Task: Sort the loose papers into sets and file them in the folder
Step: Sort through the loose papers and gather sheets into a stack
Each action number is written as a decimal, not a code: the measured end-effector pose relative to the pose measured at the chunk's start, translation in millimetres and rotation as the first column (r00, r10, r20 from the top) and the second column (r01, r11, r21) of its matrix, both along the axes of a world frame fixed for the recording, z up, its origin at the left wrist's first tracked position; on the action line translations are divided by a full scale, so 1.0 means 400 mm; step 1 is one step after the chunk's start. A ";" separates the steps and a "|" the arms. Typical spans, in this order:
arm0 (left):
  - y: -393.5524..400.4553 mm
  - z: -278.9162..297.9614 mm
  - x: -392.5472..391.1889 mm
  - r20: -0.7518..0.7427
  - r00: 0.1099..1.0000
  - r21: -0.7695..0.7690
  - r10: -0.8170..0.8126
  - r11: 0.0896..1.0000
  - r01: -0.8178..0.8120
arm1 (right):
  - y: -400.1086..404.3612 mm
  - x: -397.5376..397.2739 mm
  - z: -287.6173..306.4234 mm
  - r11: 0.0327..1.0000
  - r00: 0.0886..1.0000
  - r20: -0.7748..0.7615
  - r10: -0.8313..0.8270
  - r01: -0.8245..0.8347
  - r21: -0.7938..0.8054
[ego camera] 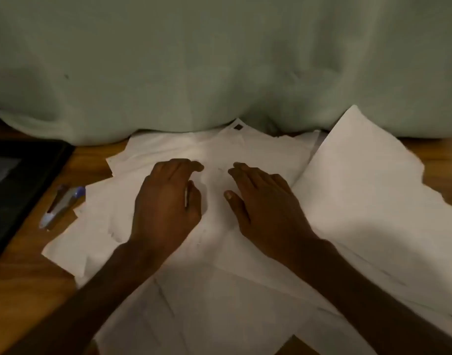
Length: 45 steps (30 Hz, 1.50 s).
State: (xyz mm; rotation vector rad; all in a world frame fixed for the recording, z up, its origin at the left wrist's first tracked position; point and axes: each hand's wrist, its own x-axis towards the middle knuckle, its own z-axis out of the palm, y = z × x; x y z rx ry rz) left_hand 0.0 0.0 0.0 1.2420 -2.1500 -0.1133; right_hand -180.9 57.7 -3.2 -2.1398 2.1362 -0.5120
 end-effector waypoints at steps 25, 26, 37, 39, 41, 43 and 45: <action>0.193 -0.128 0.187 0.006 0.995 -0.003 0.104 0.995 -0.104 | 0.138 0.041 -0.109 0.972 0.993 -0.104 -0.047 0.021 -0.234; 0.194 -0.128 0.186 0.021 0.994 0.013 0.105 0.994 -0.105 | 0.144 0.039 -0.109 0.973 0.995 -0.089 -0.039 0.018 -0.229; 0.173 -0.125 0.181 0.038 0.989 0.076 0.143 0.986 -0.146 | 0.130 0.031 -0.101 0.963 1.000 0.025 0.016 -0.008 -0.270; 0.171 -0.123 0.175 0.067 0.985 0.043 0.160 0.986 -0.163 | 0.120 0.037 -0.105 0.957 1.000 -0.018 0.024 -0.028 -0.288; 0.163 -0.115 0.165 0.169 0.971 0.001 0.168 0.985 -0.171 | 0.108 0.041 -0.106 0.952 0.999 -0.041 0.030 -0.041 -0.305; 0.145 -0.088 0.144 0.324 0.931 -0.047 0.169 0.986 -0.162 | 0.100 0.040 -0.108 0.942 0.998 -0.048 0.031 -0.045 -0.332; 0.119 -0.056 0.115 0.430 0.882 -0.091 0.194 0.981 -0.171 | 0.095 0.038 -0.108 0.933 0.998 -0.050 0.031 -0.047 -0.356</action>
